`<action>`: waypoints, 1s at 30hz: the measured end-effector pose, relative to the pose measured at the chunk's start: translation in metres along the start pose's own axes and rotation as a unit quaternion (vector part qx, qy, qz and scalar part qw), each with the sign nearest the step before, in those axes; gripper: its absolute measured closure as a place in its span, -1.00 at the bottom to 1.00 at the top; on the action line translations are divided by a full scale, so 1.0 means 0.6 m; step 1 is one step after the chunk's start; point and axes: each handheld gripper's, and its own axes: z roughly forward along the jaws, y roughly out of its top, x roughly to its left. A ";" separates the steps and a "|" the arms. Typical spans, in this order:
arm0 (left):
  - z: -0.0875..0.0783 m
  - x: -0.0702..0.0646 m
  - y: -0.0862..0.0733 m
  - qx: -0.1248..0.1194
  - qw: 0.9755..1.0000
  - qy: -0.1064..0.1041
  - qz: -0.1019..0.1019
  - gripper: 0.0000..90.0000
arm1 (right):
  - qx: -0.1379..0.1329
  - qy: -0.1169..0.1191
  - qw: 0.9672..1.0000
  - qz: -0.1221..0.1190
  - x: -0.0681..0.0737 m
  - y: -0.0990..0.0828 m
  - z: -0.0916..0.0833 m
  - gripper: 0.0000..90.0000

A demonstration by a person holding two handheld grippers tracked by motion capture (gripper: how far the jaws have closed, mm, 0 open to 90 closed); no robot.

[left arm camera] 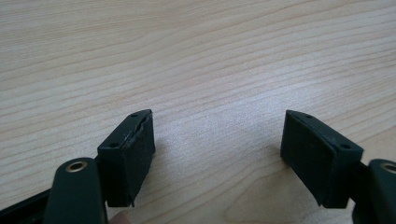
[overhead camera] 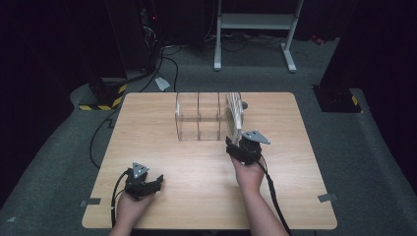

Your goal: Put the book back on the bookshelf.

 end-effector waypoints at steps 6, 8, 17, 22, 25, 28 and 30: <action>0.000 0.000 0.000 -0.001 1.000 0.000 -0.002 -0.42 | 0.002 0.008 1.000 -0.010 -0.003 -0.010 -0.014 -0.33; 0.000 0.000 0.000 0.000 1.000 0.000 0.000 -0.42 | 0.004 0.011 1.000 -0.017 -0.006 -0.018 -0.026 -0.34; 0.000 0.000 0.000 0.000 1.000 0.000 0.000 -0.42 | 0.016 0.002 0.999 -0.039 -0.032 -0.057 -0.066 -0.38; 0.000 0.000 0.000 0.001 1.000 0.001 0.003 -0.42 | 0.041 -0.009 0.998 -0.041 -0.064 -0.086 -0.091 -0.44; 0.000 0.000 0.000 0.000 1.000 0.000 0.002 -0.42 | 0.061 -0.025 0.997 -0.039 -0.090 -0.106 -0.106 -0.44; 0.000 0.000 0.000 0.000 1.000 0.001 0.002 -0.42 | 0.083 -0.043 0.995 -0.039 -0.116 -0.125 -0.119 -0.44; 0.000 -0.001 0.000 -0.001 1.000 0.002 0.001 -0.42 | 0.104 -0.056 0.992 -0.044 -0.131 -0.137 -0.127 -0.45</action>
